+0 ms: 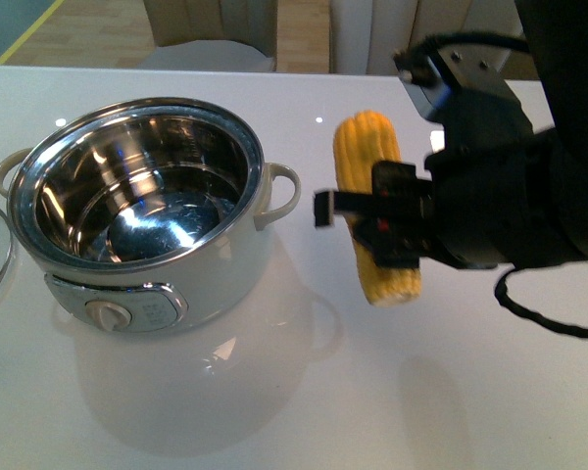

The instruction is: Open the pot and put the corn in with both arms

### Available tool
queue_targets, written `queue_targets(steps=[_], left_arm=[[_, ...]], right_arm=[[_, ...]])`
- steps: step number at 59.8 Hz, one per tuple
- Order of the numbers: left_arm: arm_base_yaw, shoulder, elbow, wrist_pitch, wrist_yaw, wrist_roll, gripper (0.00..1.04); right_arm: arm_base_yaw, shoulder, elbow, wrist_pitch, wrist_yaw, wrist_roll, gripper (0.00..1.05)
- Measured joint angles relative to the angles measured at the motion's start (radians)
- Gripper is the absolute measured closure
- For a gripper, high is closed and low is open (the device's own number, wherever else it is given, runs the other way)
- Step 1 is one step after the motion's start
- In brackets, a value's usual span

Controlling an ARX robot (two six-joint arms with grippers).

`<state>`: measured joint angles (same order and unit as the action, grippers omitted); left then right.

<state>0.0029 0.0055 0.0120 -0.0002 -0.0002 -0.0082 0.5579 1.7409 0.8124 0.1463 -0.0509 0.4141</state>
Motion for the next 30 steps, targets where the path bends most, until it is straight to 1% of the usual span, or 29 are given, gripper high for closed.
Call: queue_targets(steps=[7,15,30], left_arm=[[0.000,0.000,0.000,0.000,0.000,0.000,0.07],[0.000,0.000,0.000,0.000,0.000,0.000,0.07],[0.000,0.000,0.000,0.000,0.000,0.000,0.07]], right_arm=[[0.029,0.028,0.095,-0.029,-0.025,0.051,0.86],[0.060,0.097,0.212,-0.070,-0.026,0.103,0.87],[0.117,0.227,0.372,-0.126,-0.024,0.168,0.88]])
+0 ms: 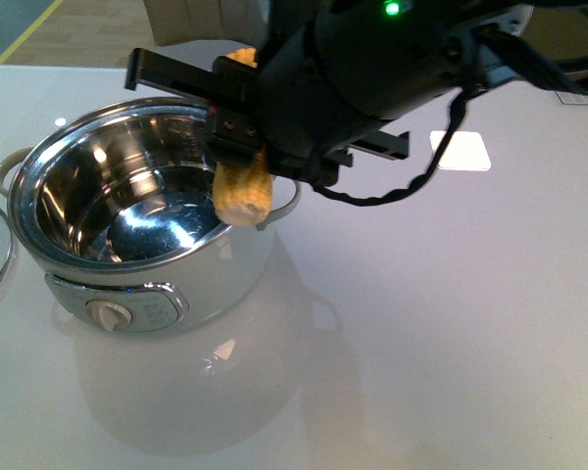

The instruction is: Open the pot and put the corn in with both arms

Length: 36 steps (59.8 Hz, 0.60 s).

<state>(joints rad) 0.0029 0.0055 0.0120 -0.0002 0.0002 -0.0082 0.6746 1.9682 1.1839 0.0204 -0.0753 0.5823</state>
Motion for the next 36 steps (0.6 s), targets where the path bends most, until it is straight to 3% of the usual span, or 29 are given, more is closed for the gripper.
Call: queue_targets(steps=[36], left_arm=[[0.000,0.000,0.000,0.000,0.000,0.000,0.07]], right_arm=[[0.076,0.247,0.271,-0.129,-0.005,0.084,0.90]])
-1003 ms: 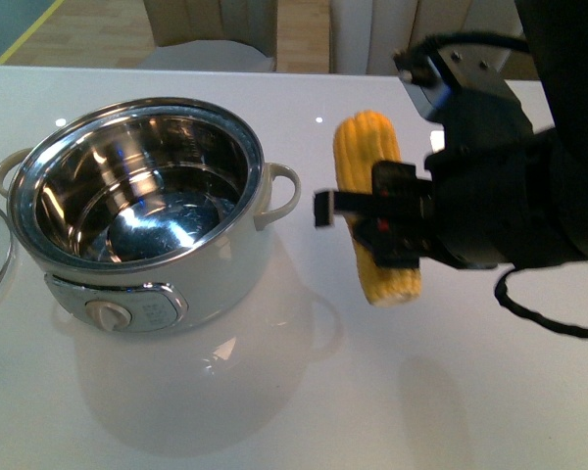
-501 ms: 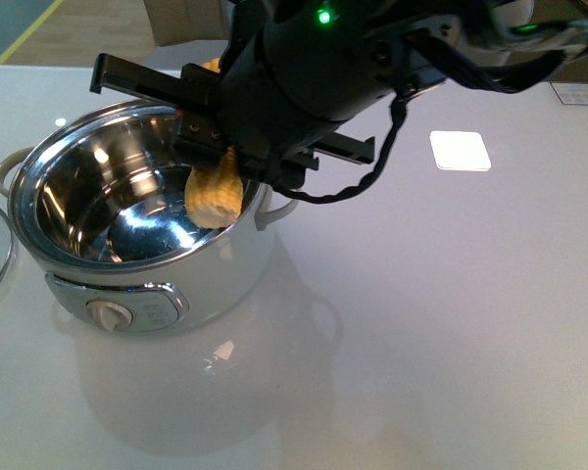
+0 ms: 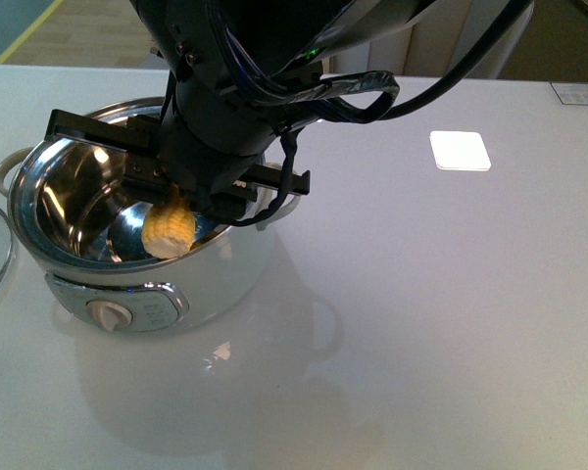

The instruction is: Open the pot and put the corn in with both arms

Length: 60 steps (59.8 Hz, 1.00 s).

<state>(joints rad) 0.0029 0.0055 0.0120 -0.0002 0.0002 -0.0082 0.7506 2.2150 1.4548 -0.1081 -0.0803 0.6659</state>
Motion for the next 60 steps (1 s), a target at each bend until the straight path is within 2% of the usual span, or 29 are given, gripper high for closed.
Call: queue_targets(steps=[11,21,37,40,47,60], left_arm=[[0.000,0.000,0.000,0.000,0.000,0.000,0.07],[0.000,0.000,0.000,0.000,0.000,0.000,0.07],[0.000,0.000,0.000,0.000,0.000,0.000,0.07],[0.000,0.000,0.000,0.000,0.000,0.000,0.07],[0.000,0.000,0.000,0.000,0.000,0.000,0.07],[0.000,0.000,0.000,0.000,0.000,0.000,0.07]], right_arm=[[0.004,0.026,0.037,-0.026,0.019,0.010,0.88],[0.006,0.036,0.040,-0.041,0.040,0.016,0.59],[0.006,0.029,0.030,-0.021,0.035,0.023,0.20],[0.006,0.014,0.018,-0.015,0.039,0.021,0.09],[-0.008,-0.028,-0.016,-0.014,0.050,0.009,0.09],[-0.117,-0.239,-0.184,0.068,0.042,-0.035,0.09]])
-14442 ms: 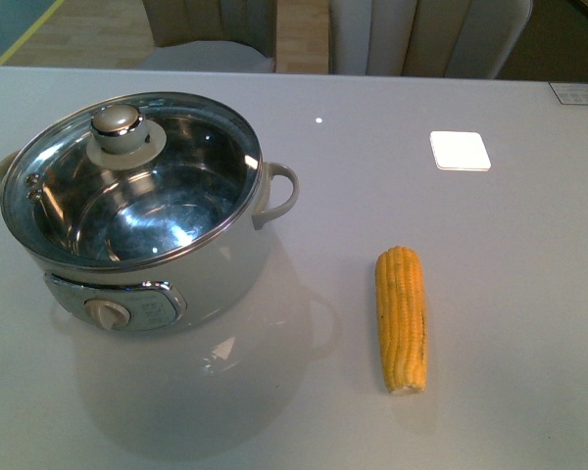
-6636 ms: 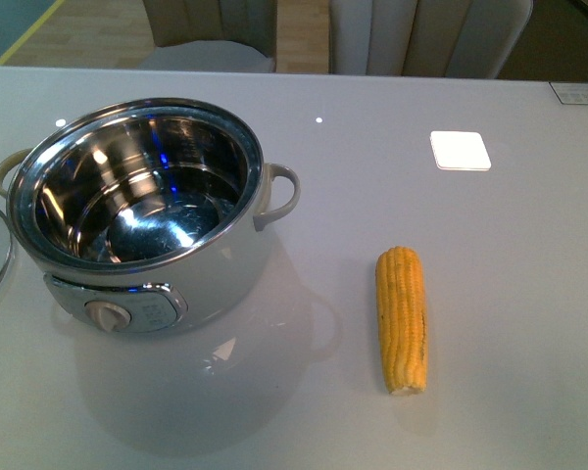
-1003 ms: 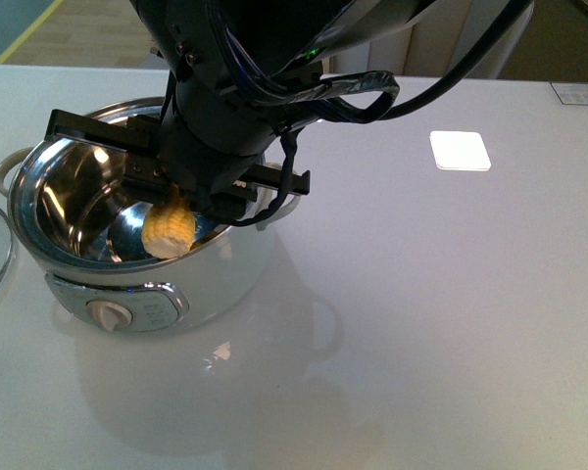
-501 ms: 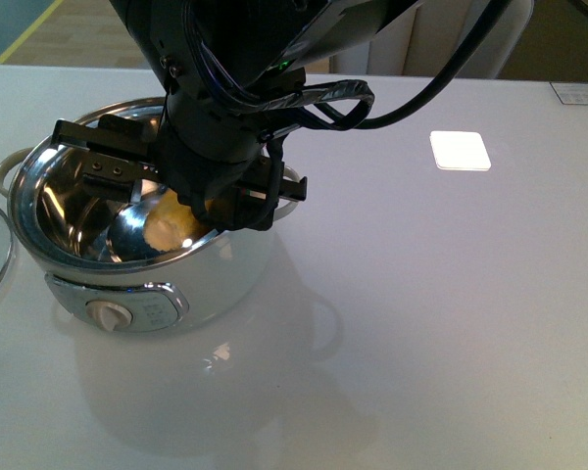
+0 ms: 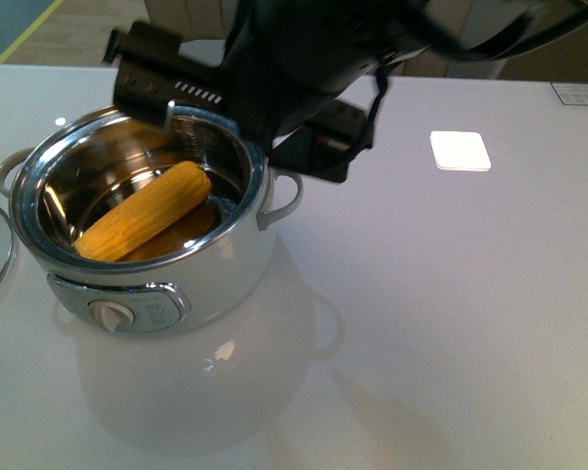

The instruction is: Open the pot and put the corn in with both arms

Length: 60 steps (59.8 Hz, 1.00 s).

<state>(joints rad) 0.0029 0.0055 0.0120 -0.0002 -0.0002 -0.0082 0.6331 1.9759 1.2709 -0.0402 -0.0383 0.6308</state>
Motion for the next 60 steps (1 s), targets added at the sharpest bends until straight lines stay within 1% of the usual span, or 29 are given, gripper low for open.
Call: queue_targets(steps=[7,17,24,30,38,42,46,51,56,60], left_arm=[[0.000,0.000,0.000,0.000,0.000,0.000,0.07],[0.000,0.000,0.000,0.000,0.000,0.000,0.07],[0.000,0.000,0.000,0.000,0.000,0.000,0.07],[0.000,0.000,0.000,0.000,0.000,0.000,0.07],[0.000,0.000,0.000,0.000,0.000,0.000,0.07],[0.000,0.000,0.000,0.000,0.000,0.000,0.07],[0.000,0.000,0.000,0.000,0.000,0.000,0.07],[0.000,0.000,0.000,0.000,0.000,0.000,0.07],[0.000,0.000,0.000,0.000,0.000,0.000,0.07],[0.000,0.000,0.000,0.000,0.000,0.000,0.07]], right_arm=[[-0.071,-0.146,-0.115,0.045,-0.007,-0.044,0.09],[-0.177,-0.409,-0.358,0.095,0.001,-0.150,0.09],[-0.234,-0.605,-0.533,0.103,0.010,-0.221,0.09],[-0.266,-0.744,-0.643,0.097,0.024,-0.267,0.09],[-0.317,-0.967,-0.787,0.039,0.038,-0.305,0.09],[-0.333,-1.038,-0.826,0.003,0.045,-0.307,0.09],[-0.368,-1.135,-0.869,-0.057,0.027,-0.288,0.09],[-0.402,-1.226,-0.900,-0.114,0.026,-0.284,0.09],[-0.452,-1.324,-0.931,-0.169,0.011,-0.296,0.09],[-0.508,-1.388,-0.961,-0.201,-0.045,-0.325,0.09]])
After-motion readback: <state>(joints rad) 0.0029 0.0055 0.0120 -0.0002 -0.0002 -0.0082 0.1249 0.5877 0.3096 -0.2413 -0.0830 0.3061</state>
